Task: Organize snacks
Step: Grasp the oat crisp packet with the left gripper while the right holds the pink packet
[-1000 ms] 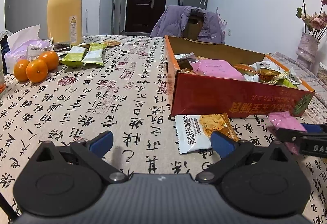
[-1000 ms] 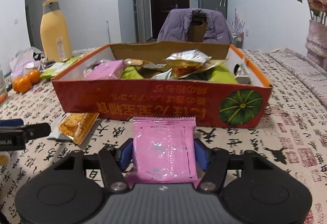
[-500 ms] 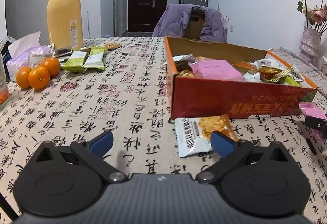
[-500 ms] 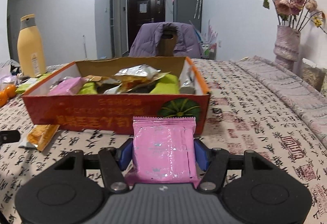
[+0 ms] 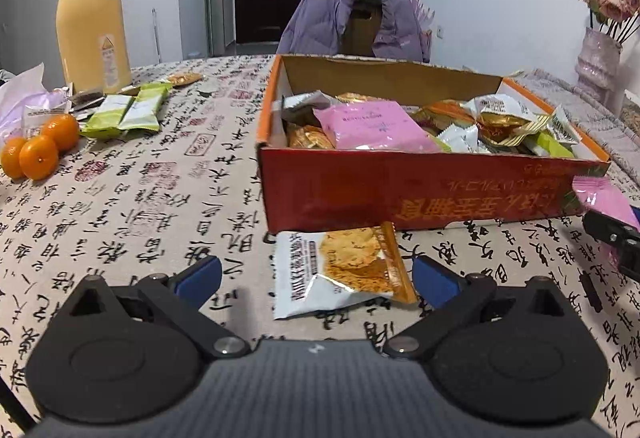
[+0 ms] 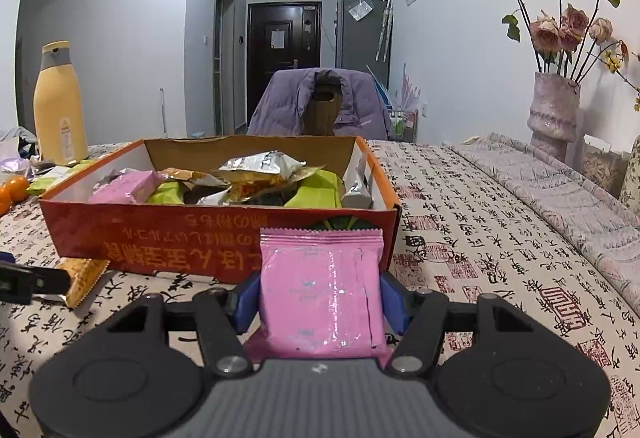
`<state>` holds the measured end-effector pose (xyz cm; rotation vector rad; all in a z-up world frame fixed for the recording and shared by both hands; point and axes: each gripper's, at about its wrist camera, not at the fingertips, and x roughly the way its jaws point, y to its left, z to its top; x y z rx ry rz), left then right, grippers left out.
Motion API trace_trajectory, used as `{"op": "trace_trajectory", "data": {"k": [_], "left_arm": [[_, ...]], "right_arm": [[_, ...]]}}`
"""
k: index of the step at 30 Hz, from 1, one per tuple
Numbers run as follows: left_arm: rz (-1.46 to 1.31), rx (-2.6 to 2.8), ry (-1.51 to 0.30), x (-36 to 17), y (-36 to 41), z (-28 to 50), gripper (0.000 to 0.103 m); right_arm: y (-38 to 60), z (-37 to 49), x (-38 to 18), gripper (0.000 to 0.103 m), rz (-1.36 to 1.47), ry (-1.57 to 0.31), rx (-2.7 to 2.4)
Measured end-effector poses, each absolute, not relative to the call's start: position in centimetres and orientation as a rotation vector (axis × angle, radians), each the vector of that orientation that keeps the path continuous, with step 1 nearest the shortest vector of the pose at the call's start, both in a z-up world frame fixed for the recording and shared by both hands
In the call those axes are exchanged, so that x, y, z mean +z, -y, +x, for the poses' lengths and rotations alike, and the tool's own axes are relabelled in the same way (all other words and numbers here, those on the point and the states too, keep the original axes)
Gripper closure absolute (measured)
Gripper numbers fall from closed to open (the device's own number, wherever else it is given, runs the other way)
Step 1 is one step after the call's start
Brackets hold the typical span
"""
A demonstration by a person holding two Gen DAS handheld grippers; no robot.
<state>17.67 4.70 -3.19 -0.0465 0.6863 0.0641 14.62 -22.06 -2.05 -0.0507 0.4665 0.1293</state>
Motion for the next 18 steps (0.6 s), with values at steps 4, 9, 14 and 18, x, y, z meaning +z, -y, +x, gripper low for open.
{"op": "trace_trajectory", "data": {"k": [4, 9, 14, 18], "left_arm": [[-0.037, 0.084, -0.718, -3.6, -3.9, 18.8, 0.0], [-0.051, 0.14, -0.744, -4.0, -3.6, 19.8, 0.0], [-0.043, 0.144, -0.764, -4.5, -3.0, 20.1, 0.001], [-0.039, 0.136, -0.751, -4.5, -2.6, 19.9, 0.007]], "right_arm": [[21.9, 14.5, -2.0, 0.042, -0.054, -0.46, 0.133], [21.9, 14.3, -2.0, 0.042, -0.057, -0.45, 0.138], [21.9, 14.3, -2.0, 0.042, -0.052, -0.452, 0.145], [21.9, 14.3, -2.0, 0.042, -0.053, -0.449, 0.146]]}}
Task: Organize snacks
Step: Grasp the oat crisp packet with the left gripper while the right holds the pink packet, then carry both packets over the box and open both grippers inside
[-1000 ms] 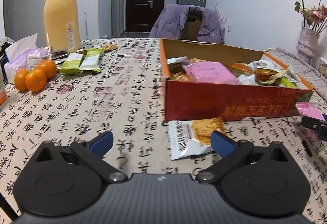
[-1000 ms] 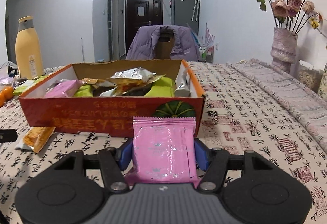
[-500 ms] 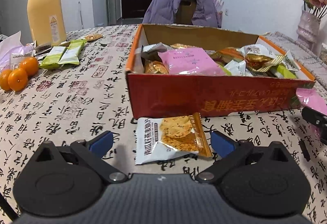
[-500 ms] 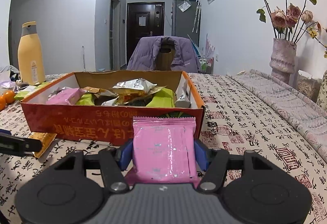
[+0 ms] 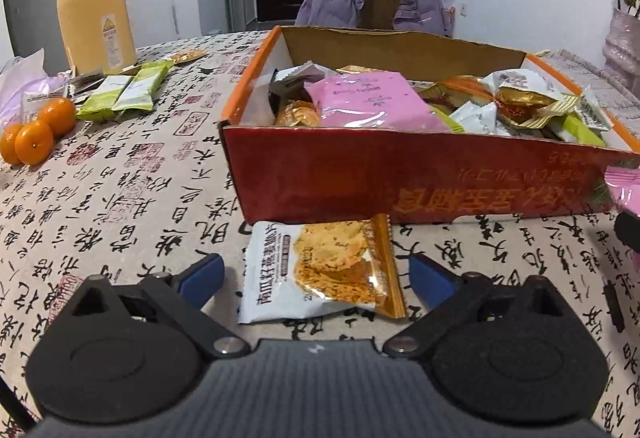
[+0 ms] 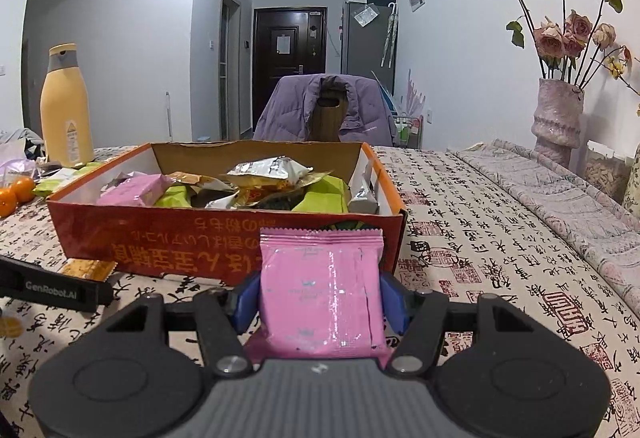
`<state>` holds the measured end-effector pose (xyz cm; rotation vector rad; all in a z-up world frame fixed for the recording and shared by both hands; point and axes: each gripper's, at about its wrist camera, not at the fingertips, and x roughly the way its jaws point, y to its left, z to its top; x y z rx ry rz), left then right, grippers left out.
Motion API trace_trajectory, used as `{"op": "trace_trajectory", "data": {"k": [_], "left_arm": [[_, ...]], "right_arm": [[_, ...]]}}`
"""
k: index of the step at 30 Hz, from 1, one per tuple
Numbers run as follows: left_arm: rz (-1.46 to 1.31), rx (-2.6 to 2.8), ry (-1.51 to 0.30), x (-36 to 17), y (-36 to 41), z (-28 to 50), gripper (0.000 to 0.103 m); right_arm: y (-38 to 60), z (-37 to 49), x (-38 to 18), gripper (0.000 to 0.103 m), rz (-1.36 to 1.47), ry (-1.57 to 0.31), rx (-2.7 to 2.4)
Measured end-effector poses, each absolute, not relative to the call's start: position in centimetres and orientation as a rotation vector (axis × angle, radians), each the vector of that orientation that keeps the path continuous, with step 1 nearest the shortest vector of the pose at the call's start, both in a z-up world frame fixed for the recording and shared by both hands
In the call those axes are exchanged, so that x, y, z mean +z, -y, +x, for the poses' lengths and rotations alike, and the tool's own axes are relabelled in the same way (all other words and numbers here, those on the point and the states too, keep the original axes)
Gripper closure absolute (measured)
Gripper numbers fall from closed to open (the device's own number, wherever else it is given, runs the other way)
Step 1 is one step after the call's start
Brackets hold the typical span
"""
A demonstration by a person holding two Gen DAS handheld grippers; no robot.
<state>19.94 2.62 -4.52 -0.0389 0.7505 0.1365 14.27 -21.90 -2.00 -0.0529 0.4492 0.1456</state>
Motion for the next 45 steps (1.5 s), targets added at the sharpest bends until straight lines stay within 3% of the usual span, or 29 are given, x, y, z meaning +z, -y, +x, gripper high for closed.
{"op": "trace_trajectory", "data": {"k": [3, 7, 8, 14, 32, 45], "left_arm": [[-0.036, 0.13, -0.734, -4.3, -2.4, 19.6, 0.024], [-0.039, 0.131, -0.719, -4.1, -2.5, 19.2, 0.034], [-0.04, 0.129, -0.715, -4.0, -2.6, 19.2, 0.041], [-0.039, 0.107, -0.701, -3.9, -2.8, 18.6, 0.053], [0.016, 0.04, -0.525, 0.7, -1.4, 14.7, 0.054], [0.069, 0.043, -0.425, 4.8, -0.6, 17.3, 0.054]], "right_arm": [[21.9, 14.2, -2.0, 0.042, -0.054, -0.447, 0.146], [21.9, 14.2, -2.0, 0.042, -0.055, -0.446, 0.147], [21.8, 14.2, -2.0, 0.042, -0.054, -0.446, 0.148], [21.8, 13.8, -1.9, 0.042, -0.059, -0.432, 0.149], [22.0, 12.0, -1.3, 0.042, -0.056, -0.351, 0.169], [21.3, 13.6, 2.3, 0.042, -0.091, -0.268, 0.198]]}}
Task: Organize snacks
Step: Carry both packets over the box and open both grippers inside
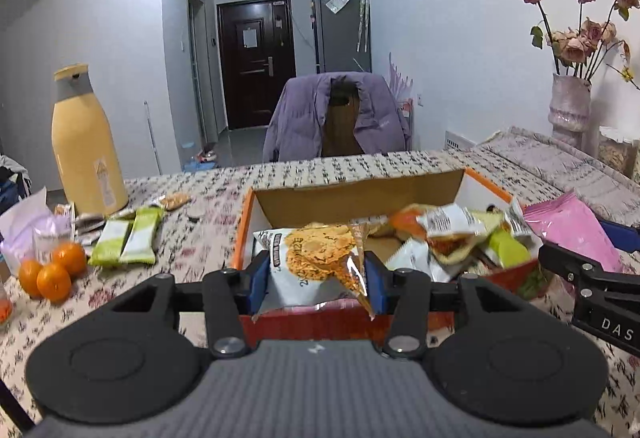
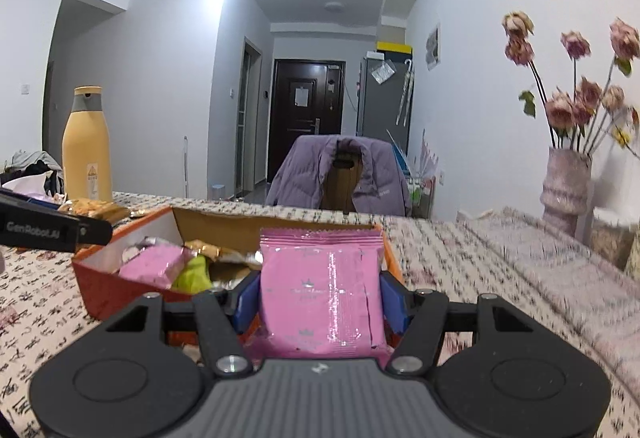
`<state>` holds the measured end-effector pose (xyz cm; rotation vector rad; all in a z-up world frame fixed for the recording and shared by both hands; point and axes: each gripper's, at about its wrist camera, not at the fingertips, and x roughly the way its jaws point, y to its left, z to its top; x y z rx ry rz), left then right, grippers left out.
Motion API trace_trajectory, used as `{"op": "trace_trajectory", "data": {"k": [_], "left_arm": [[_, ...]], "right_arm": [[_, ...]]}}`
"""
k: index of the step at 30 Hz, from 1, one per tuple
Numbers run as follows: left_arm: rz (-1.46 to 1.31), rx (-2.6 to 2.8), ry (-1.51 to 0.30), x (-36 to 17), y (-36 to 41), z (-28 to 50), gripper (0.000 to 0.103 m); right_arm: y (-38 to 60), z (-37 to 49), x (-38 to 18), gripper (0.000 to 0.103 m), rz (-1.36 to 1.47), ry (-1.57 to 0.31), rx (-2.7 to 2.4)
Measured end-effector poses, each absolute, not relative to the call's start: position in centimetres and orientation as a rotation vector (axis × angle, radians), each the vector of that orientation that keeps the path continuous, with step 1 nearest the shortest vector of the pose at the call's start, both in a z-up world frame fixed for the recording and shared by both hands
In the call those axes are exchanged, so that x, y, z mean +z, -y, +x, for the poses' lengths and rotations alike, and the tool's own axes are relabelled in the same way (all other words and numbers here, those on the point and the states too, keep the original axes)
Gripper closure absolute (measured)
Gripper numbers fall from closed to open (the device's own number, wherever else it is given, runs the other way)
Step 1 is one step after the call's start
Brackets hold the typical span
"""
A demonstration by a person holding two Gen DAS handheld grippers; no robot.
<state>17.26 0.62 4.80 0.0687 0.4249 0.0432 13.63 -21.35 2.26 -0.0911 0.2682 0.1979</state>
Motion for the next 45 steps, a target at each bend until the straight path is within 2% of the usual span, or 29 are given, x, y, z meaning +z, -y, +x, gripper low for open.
{"op": "trace_trajectory", "data": {"k": [16, 28, 31, 33, 34, 35, 36, 37, 45], "left_arm": [[0.08, 0.113, -0.413, 6.2, 0.3, 23.9, 0.054], [0.043, 0.145, -0.452, 4.6, 0.2, 27.7, 0.052], [0.025, 0.135, -0.458, 4.0, -0.2, 27.7, 0.038], [0.014, 0.13, -0.448, 3.8, -0.5, 27.4, 0.023], [0.007, 0.13, -0.444, 3.7, -0.7, 27.2, 0.018], [-0.001, 0.131, -0.441, 3.7, -0.9, 27.0, 0.008], [-0.014, 0.129, -0.433, 3.6, -1.1, 26.7, 0.0], [-0.024, 0.123, -0.421, 3.5, -1.3, 26.3, 0.0], [-0.068, 0.077, -0.383, 4.1, -2.4, 22.9, 0.0]], "right_arm": [[19.2, 21.7, 5.1, 0.042, -0.089, -0.307, 0.228], [18.3, 27.0, 4.1, 0.042, -0.06, -0.412, 0.19], [18.8, 27.4, 3.5, 0.042, -0.036, -0.443, 0.201], [19.3, 27.4, 3.2, 0.038, -0.025, -0.452, 0.203], [19.5, 27.3, 3.1, 0.026, -0.016, -0.456, 0.206], [19.7, 27.1, 3.1, 0.012, -0.006, -0.459, 0.21], [20.0, 27.0, 3.1, 0.006, 0.007, -0.457, 0.214], [20.3, 26.8, 3.0, 0.0, 0.014, -0.452, 0.218], [21.6, 24.1, 3.1, 0.0, 0.015, -0.419, 0.215]]}}
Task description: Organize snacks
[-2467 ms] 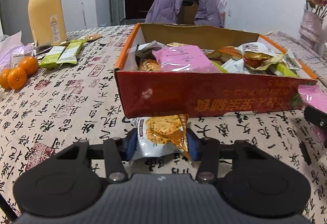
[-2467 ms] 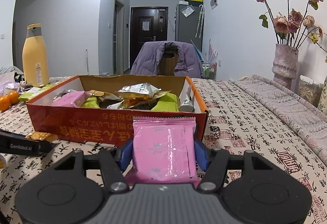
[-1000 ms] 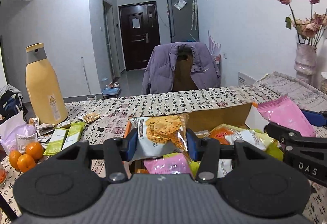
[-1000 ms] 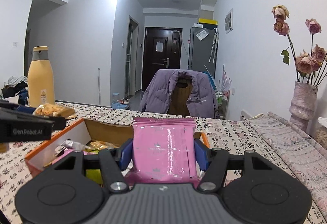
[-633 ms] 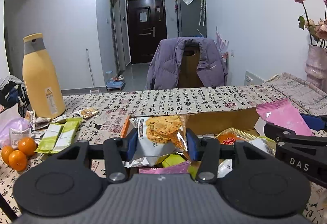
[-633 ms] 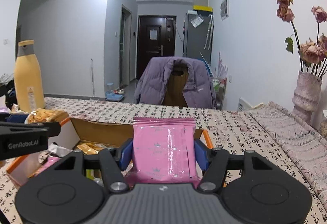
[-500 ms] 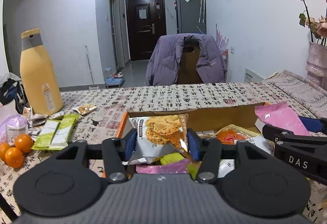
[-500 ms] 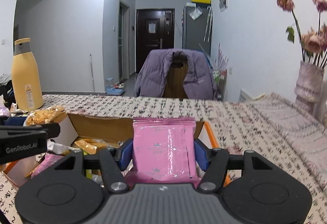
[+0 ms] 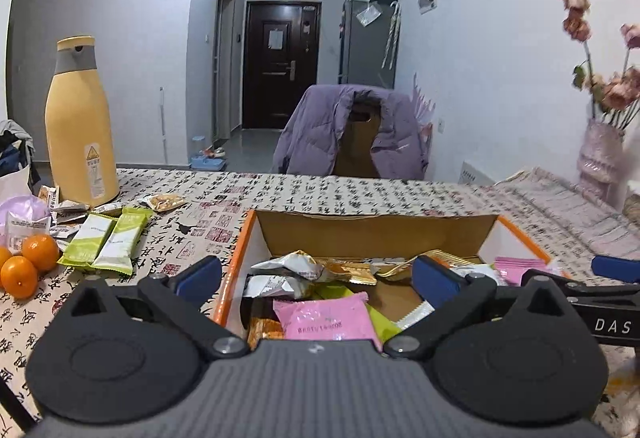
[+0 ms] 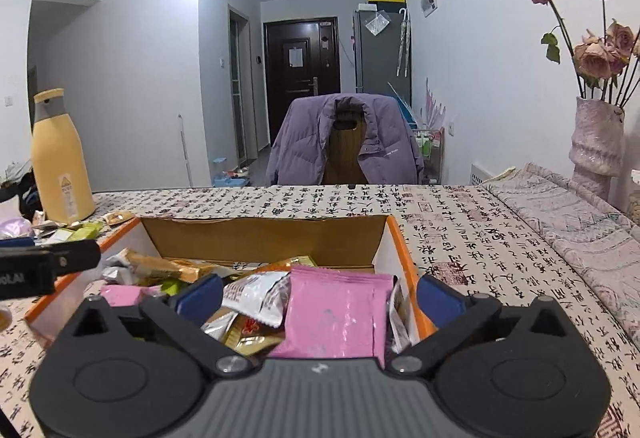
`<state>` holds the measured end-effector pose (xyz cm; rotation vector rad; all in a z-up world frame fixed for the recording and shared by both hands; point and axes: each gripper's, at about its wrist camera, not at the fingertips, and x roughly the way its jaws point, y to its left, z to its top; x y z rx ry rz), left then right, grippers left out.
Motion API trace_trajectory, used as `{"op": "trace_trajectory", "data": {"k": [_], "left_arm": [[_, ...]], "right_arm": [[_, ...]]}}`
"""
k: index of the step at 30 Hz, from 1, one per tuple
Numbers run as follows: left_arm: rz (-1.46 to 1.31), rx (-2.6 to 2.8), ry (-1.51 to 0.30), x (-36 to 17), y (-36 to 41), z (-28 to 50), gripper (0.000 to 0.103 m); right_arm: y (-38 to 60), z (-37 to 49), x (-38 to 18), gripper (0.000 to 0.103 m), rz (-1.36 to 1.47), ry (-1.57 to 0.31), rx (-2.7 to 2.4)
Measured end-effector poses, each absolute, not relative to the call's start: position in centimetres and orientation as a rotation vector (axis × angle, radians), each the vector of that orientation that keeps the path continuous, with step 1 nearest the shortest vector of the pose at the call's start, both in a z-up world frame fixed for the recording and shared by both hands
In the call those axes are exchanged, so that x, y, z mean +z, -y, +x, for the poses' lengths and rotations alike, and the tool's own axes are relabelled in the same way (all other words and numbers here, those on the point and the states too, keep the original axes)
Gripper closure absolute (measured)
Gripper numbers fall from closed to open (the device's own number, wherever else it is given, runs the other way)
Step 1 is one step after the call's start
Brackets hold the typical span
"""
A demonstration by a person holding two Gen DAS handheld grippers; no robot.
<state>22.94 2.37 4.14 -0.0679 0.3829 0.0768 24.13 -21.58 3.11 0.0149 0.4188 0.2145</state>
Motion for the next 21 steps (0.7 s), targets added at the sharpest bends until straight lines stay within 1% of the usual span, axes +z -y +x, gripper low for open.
{"op": "trace_trajectory", "data": {"k": [11, 21], "left_arm": [[-0.048, 0.005, -0.3, 4.5, -2.3, 13.9, 0.0], [-0.024, -0.012, -0.367, 1.6, -2.1, 8.3, 0.0]], "right_arm": [[23.4, 14.5, 3.9, 0.0, -0.017, -0.343, 0.249], [24.8, 8.4, 1.6, 0.0, 0.026, -0.409, 0.273]]}}
